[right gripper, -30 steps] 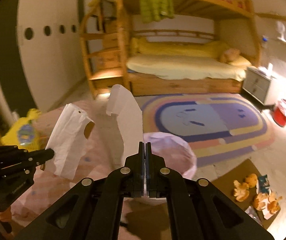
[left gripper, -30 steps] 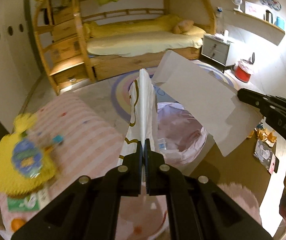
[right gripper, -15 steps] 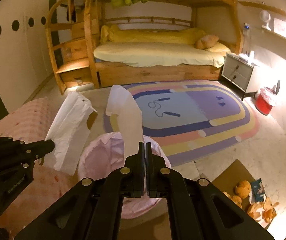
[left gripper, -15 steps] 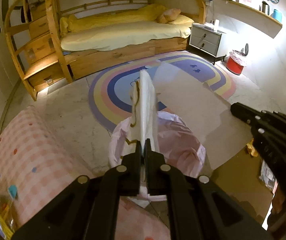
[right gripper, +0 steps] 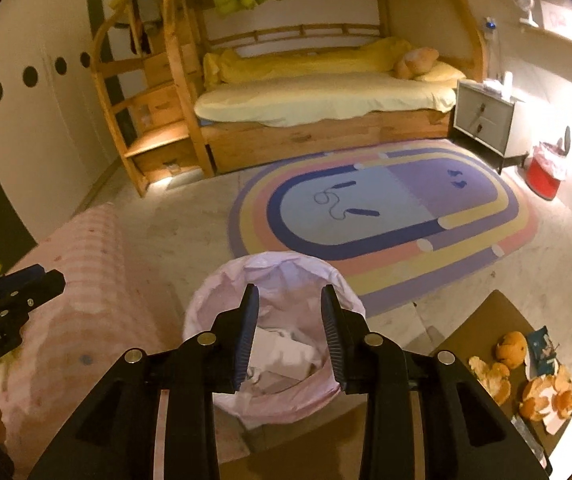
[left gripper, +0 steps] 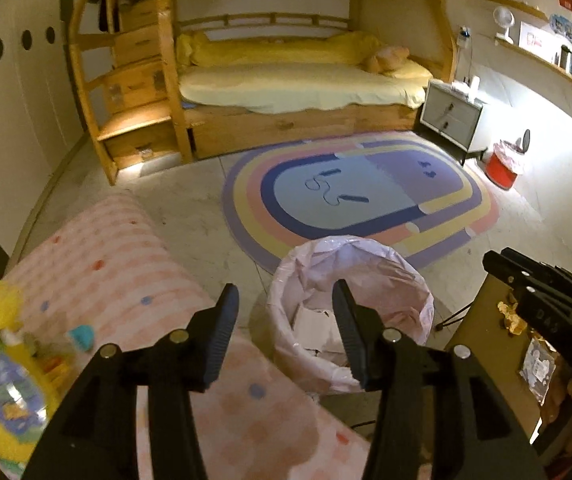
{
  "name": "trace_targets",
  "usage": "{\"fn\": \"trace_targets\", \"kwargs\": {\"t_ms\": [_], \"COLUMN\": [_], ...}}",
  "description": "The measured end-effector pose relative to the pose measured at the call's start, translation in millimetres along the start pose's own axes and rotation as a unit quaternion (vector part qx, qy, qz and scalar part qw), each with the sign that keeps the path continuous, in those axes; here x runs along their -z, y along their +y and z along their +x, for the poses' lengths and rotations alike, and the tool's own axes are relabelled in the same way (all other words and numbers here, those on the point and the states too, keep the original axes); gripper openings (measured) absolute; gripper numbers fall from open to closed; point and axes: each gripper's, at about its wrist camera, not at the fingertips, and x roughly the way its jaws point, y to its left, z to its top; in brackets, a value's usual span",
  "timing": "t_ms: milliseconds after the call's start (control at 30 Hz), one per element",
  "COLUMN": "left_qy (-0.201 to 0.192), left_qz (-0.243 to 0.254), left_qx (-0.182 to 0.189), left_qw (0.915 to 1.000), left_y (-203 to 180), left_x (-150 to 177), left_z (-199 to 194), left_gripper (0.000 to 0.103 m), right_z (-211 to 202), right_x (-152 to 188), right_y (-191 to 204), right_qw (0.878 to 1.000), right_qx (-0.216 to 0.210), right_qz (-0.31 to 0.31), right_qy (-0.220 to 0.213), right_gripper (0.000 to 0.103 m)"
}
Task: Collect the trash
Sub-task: 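Move both open tools back over the table, then grasp the yellow foam fruit net with the right tool and lift it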
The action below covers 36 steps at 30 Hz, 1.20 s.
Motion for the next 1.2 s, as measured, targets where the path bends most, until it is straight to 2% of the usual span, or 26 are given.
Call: {"fn": "trace_targets", "kwargs": {"t_ms": [267, 367, 433, 567, 733, 800, 933, 1100, 1200], "left_qy": [-0.031, -0.034, -0.039, -0.039, -0.023, -0.015, -0.004, 0.006, 0.004], "left_qz": [-0.016, -0.026, -0.033, -0.065, -0.103, -0.123, -0.158, -0.194, -0.212], "left_qx": [-0.020, -0.029, -0.041, -0.066, -0.119, -0.133, -0.173, -0.206, -0.210], "left_qw": [0.9992, 0.9986, 0.9979, 0.9949, 0.9873, 0.9833, 0.9722, 0.9592, 0.9544], "left_y": [20.0, 32.8, 43.5, 72.3, 112.9, 131.8, 163.8, 193.9, 207.0], "left_x": [31.5, 49.6, 63.2, 90.6, 129.9, 145.3, 172.3, 197.1, 205.1], "left_z": [-73.9, -96.8, -111.1, -136.0, -156.1, -164.1, -177.4, -186.6, -191.9], "left_gripper": [0.054, 0.058, 0.061, 0.062, 0.063, 0.071, 0.075, 0.076, 0.076], "right_z": [-66.9, -80.5, -83.7, -88.1, -97.7, -100.4, -106.0, -99.6, -90.5], "right_x": [3.7, 8.9, 11.9, 19.3, 31.7, 40.1, 56.5, 74.5, 80.2], "right_y": [47.4, 74.9, 90.7, 123.5, 171.1, 190.2, 224.2, 261.1, 279.4], "right_qw": [0.996, 0.992, 0.990, 0.986, 0.976, 0.970, 0.959, 0.946, 0.941], "right_qx": [-0.075, -0.111, -0.122, -0.142, -0.172, -0.187, -0.205, -0.219, -0.218], "right_qz": [-0.033, -0.059, -0.066, -0.083, -0.132, -0.153, -0.194, -0.239, -0.258], "right_qy": [-0.031, -0.025, -0.016, -0.001, 0.006, 0.012, 0.013, 0.020, 0.027], "right_gripper": [0.034, 0.036, 0.043, 0.046, 0.052, 0.054, 0.059, 0.059, 0.061]}}
